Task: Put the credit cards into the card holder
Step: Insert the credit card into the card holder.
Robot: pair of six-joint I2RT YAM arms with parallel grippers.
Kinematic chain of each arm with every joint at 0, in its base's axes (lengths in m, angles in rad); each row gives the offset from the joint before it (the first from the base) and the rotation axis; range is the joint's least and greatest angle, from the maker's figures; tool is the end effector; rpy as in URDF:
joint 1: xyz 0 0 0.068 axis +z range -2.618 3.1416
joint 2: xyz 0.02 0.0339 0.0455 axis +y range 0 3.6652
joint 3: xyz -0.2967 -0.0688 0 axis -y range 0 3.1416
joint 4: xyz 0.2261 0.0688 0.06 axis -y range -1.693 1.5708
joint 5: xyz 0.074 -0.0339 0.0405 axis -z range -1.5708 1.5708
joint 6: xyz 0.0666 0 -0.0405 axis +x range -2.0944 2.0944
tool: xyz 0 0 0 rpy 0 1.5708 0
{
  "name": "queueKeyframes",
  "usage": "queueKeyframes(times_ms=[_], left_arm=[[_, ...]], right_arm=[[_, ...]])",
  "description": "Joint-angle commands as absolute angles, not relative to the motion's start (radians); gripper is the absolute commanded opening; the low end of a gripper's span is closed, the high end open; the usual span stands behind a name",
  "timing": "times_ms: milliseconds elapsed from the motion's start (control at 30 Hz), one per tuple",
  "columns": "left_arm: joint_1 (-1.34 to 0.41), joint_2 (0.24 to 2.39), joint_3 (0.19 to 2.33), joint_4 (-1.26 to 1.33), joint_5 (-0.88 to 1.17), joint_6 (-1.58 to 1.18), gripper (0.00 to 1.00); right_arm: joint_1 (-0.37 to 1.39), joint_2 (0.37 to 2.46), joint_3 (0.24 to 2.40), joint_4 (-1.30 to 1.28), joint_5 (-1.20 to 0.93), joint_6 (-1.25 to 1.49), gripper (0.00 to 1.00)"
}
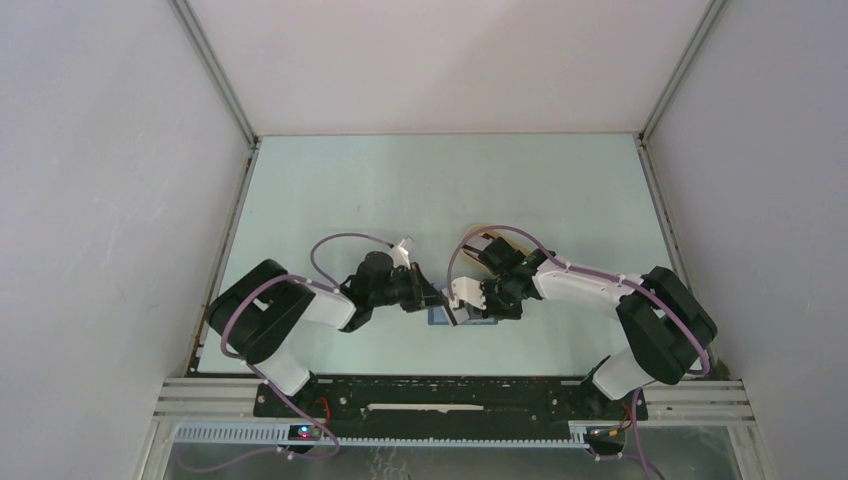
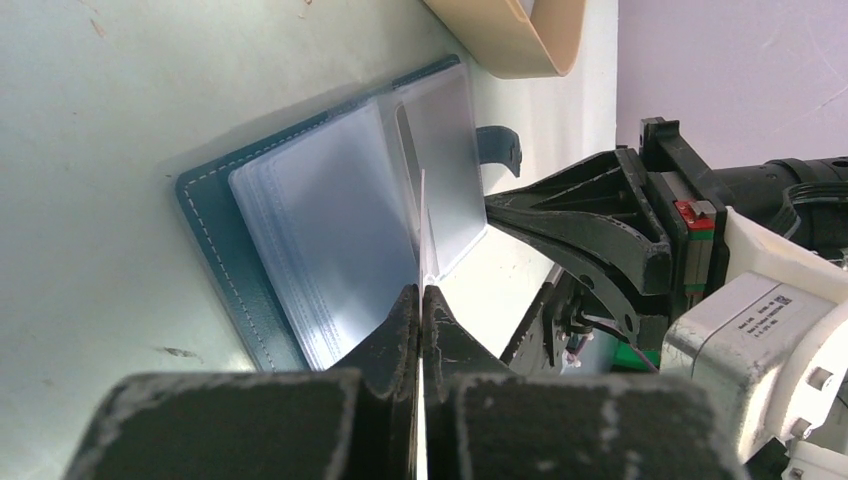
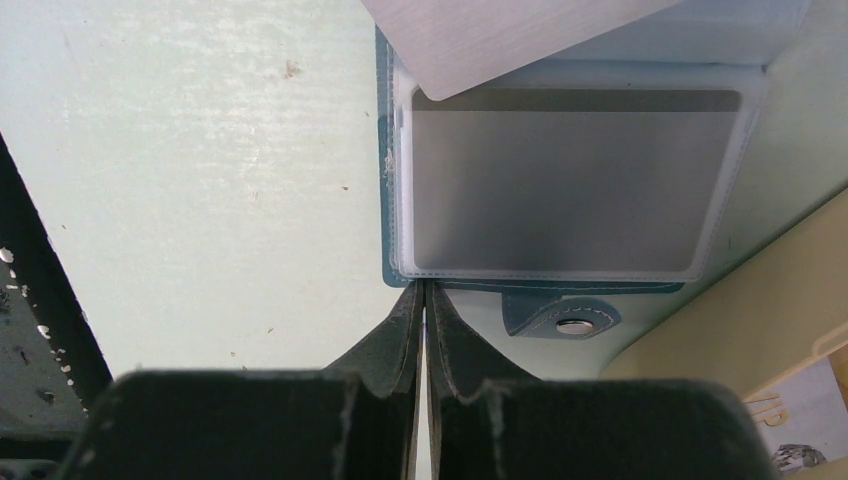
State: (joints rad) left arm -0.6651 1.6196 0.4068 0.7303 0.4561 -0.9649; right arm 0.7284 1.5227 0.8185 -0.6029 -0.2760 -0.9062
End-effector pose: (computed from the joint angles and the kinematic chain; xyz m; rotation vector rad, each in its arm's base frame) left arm 0.2088 -0.2011 0.1570 -0.0244 2.3460 -1.3929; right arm 0.1766 0.1819 0.1759 -2.1025 1.9009 0.3587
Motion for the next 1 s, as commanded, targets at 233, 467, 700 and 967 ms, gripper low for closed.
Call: queueKeyframes(times_ms=[233, 467, 700, 967], left_arm=[[-0.665, 1.623, 0.523, 0.583, 0.394, -0.885, 0.0], [-0.68, 1.621, 0.544, 0.495, 0.359, -0.853, 0.0], [-0.701, 1.627, 0.595, 0.383, 0.321, -0.809, 0.0], [-0.711, 1.658, 0.658, 0.317, 0.354, -0.773, 0.0]], right_arm=[[0.729, 1.533, 0.841, -0.614, -0.296, -0.896, 0.1], [0.729, 1.529, 0.841, -0.617, -0.296, -0.898, 0.1], [0.728, 1.522, 0.841, -0.617, -0.298, -0.897, 0.1], [0.729, 1.519, 0.841, -0.618, -0.298, -0.898, 0.1]])
